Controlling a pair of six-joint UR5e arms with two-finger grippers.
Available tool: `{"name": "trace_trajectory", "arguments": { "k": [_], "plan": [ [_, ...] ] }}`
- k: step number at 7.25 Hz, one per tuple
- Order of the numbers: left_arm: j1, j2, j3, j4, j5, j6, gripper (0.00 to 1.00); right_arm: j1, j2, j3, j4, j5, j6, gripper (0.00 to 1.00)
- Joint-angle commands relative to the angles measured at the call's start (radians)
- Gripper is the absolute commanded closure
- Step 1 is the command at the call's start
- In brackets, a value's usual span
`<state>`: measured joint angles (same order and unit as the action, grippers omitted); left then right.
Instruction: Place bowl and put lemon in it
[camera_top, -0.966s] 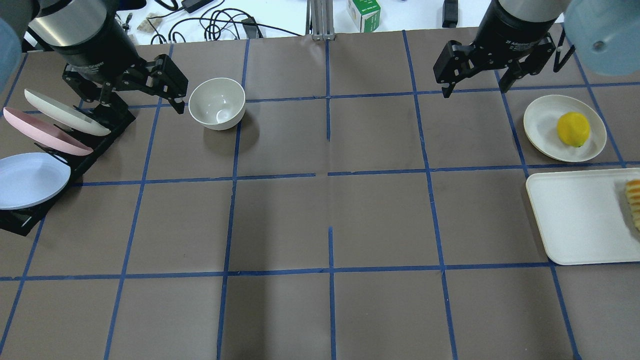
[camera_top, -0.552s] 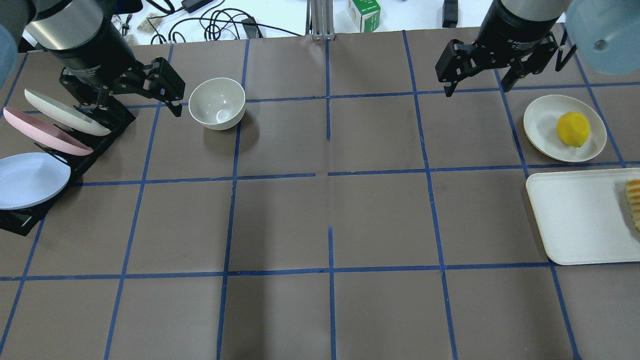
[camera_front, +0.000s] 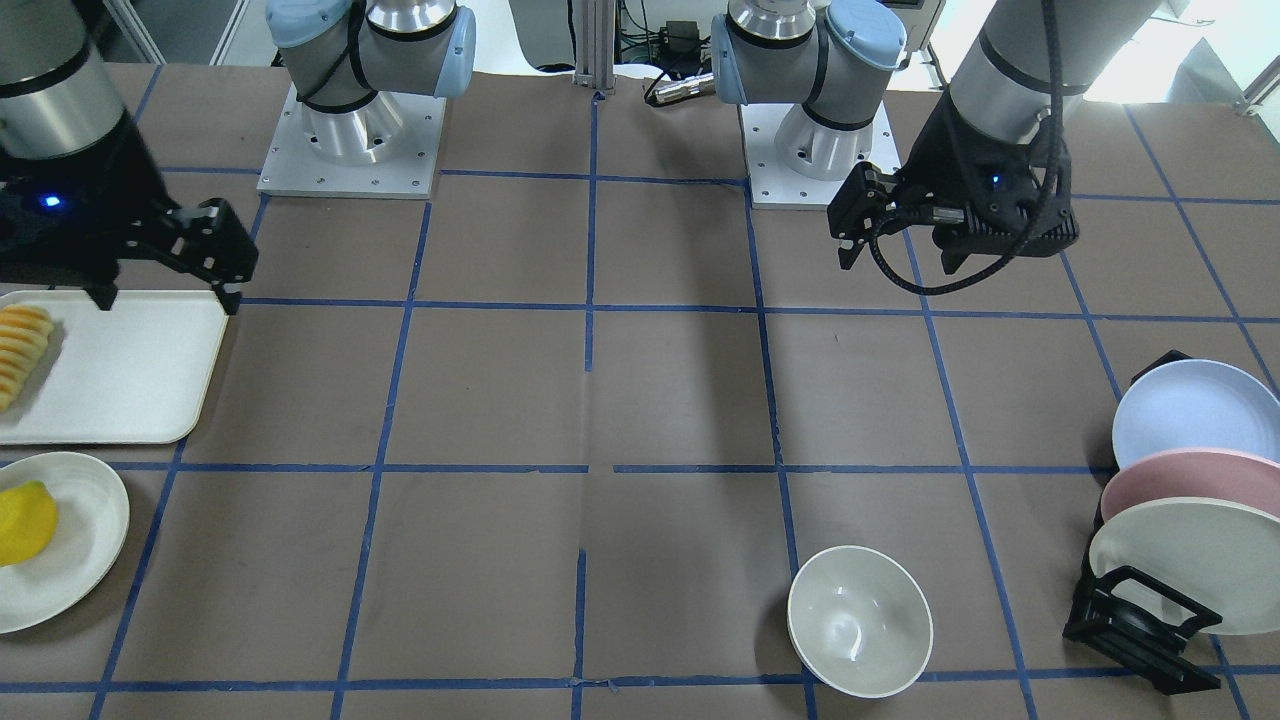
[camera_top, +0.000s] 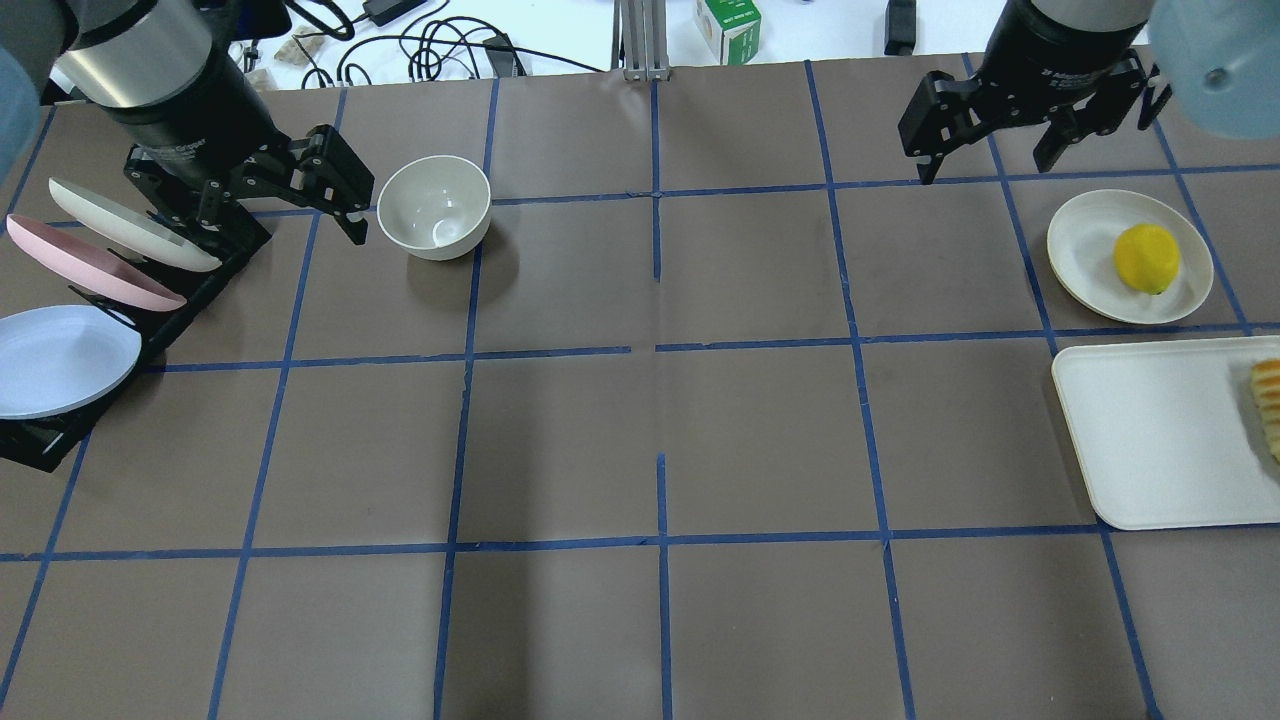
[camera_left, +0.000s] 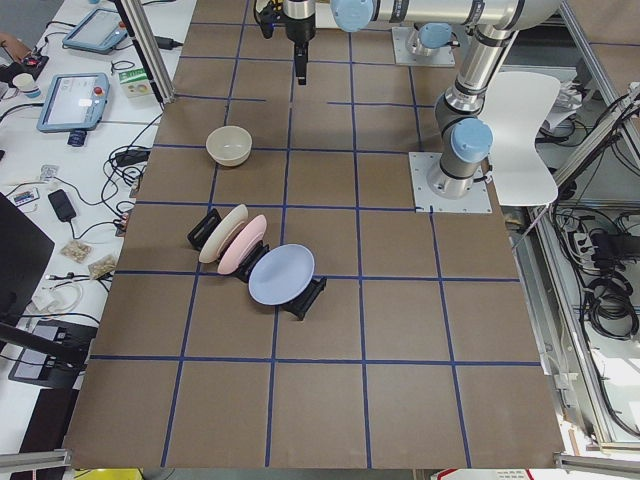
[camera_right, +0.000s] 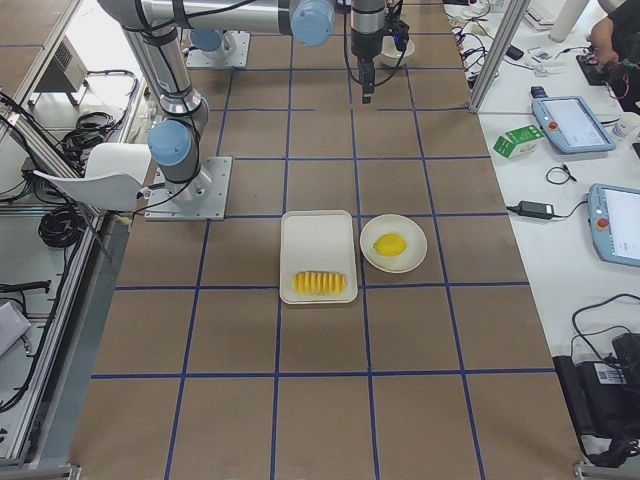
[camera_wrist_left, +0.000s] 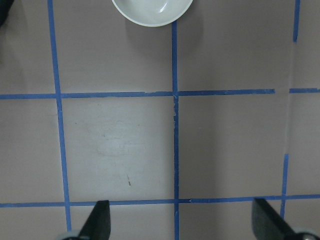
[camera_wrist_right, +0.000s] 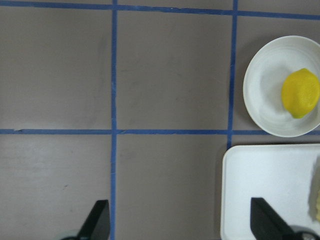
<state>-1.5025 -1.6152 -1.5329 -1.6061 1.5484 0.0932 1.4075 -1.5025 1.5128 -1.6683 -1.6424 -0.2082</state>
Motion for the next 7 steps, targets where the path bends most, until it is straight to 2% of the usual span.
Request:
{"name": "trace_trajectory", "arguments": {
  "k": [1,2,3,4,6,7],
  "plan": [
    [0.021,-0.214,0.055,0.203,-0.001,0.071,0.0,-0.175,0.081,0.006,-0.104,-0.005,-0.253,0.0],
    [0.03,-0.342,0.157,0.216,0.004,0.086,0.0,-0.223,0.184,-0.006,-0.155,-0.014,-0.296,0.0],
    [0.051,-0.476,0.274,0.218,0.004,0.101,0.0,-0.26,0.299,-0.005,-0.276,-0.01,-0.362,0.0],
    [0.094,-0.58,0.331,0.28,-0.007,0.153,0.0,-0.307,0.377,0.006,-0.371,-0.002,-0.416,0.0],
    [0.12,-0.69,0.326,0.412,-0.019,0.158,0.0,-0.355,0.482,0.007,-0.45,0.015,-0.451,0.0],
    [0.117,-0.712,0.288,0.441,-0.019,0.148,0.0,-0.357,0.51,0.006,-0.462,0.027,-0.453,0.0]
  ]
}}
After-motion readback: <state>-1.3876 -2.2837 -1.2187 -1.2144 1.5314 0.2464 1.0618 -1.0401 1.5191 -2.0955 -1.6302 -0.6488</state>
